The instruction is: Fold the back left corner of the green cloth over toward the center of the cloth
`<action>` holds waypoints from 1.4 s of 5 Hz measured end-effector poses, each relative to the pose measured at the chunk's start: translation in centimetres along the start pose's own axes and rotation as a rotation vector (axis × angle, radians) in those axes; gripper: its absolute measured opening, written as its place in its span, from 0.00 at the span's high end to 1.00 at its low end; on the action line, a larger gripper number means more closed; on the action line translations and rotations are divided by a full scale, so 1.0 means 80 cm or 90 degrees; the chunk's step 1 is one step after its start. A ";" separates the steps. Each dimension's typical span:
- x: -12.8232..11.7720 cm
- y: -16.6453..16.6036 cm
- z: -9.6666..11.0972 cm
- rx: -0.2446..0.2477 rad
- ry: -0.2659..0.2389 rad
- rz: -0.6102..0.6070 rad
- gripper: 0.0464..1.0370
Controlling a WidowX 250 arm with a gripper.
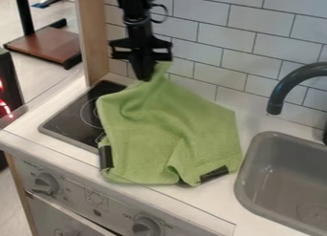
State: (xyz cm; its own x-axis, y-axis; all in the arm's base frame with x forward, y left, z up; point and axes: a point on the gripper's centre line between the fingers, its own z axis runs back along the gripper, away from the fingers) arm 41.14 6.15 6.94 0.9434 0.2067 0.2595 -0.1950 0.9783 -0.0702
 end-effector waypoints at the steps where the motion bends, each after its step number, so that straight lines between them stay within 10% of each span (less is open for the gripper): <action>1: -0.029 -0.044 -0.003 -0.027 -0.001 -0.079 1.00; 4: -0.089 -0.086 -0.041 -0.030 0.006 -0.203 0.97; 7: -0.092 -0.080 -0.050 -0.011 0.015 -0.181 0.25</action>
State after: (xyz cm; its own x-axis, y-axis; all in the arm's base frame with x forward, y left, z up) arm 36.54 -1.71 1.67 0.9655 -0.0765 0.2488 0.0829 0.9964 -0.0151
